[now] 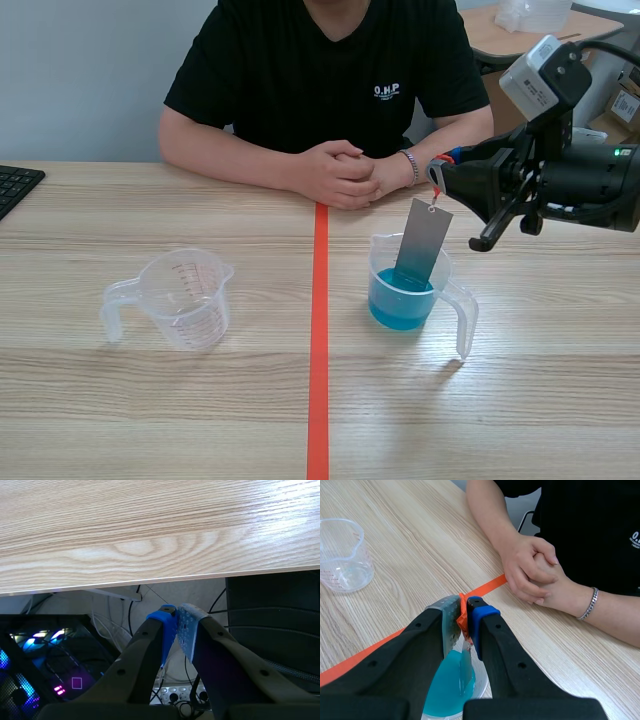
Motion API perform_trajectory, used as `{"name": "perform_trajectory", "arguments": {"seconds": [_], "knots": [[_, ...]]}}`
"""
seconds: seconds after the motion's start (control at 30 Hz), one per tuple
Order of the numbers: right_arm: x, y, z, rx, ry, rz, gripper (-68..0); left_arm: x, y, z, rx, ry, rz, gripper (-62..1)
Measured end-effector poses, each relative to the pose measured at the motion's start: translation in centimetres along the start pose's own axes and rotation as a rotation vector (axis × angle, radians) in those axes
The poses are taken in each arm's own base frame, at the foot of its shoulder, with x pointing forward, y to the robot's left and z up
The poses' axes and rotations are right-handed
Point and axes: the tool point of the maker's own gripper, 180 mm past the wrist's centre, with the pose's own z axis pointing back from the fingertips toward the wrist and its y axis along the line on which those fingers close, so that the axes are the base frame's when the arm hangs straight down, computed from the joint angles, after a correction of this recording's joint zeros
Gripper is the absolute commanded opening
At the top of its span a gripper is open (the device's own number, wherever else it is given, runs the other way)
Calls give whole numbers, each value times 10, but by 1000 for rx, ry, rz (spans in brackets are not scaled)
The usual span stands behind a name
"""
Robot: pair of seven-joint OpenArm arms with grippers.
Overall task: Do the redox reaction experiment.
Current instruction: 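Hold the plate still in the solution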
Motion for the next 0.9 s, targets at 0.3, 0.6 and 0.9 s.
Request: {"name": "perform_trajectory", "arguments": {"seconds": [0.3,0.6,0.9], "knots": [[0,0,0,0,0,0,-660,0,0,0,0,0,0,-565],[1,0,0,1,2,2,-660,0,0,0,0,0,0,-565],[12,4,5,25,16,-23,-660,0,0,0,-1,0,1,-565]]}}
